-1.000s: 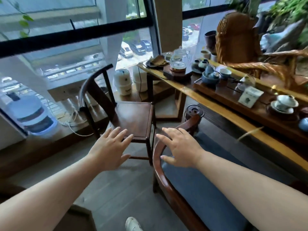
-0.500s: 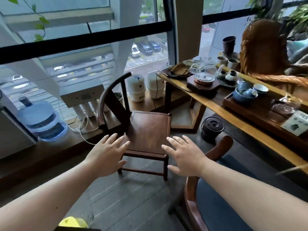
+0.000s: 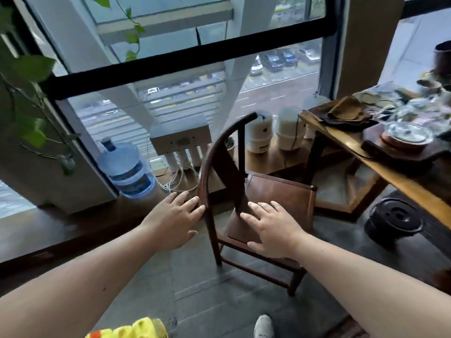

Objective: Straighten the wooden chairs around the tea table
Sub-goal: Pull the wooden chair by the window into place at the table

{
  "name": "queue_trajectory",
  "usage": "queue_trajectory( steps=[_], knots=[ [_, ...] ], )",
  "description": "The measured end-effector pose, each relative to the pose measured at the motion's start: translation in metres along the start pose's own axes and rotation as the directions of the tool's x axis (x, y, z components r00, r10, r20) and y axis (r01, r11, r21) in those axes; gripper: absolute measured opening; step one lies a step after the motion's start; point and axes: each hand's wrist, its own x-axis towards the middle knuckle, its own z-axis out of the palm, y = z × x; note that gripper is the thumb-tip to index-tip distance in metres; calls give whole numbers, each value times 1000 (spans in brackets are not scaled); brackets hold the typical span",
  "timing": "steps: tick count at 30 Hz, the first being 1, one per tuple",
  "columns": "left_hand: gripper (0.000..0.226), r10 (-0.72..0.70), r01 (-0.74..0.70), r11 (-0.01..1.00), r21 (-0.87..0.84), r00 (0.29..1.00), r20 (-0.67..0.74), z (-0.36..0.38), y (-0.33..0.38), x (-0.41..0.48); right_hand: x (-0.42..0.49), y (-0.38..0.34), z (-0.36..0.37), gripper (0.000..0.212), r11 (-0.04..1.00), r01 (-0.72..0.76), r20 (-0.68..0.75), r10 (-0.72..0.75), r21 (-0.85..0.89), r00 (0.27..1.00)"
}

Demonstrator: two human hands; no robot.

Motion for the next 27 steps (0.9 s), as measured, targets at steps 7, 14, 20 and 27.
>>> queue_trajectory(
  steps=[7, 14, 20, 27],
  knots=[
    [67, -8, 5, 1000, 29, 993, 122, 14, -48, 39, 91, 10, -3, 79, 996, 84, 38, -85, 25, 996],
    [67, 40, -45, 999, 22, 982, 184, 33, -94, 81, 151, 7, 8, 76, 984, -56, 70, 45, 169, 997],
    [65, 160, -168, 985, 27, 971, 178, 46, -130, 142, 192, -13, 17, 82, 840, -332, 308, 209, 429, 928],
    [47, 540, -541, 840, 32, 841, 40, 86, -158, 214, 234, -47, 39, 84, 577, -602, 542, 299, 553, 785]
  ],
)
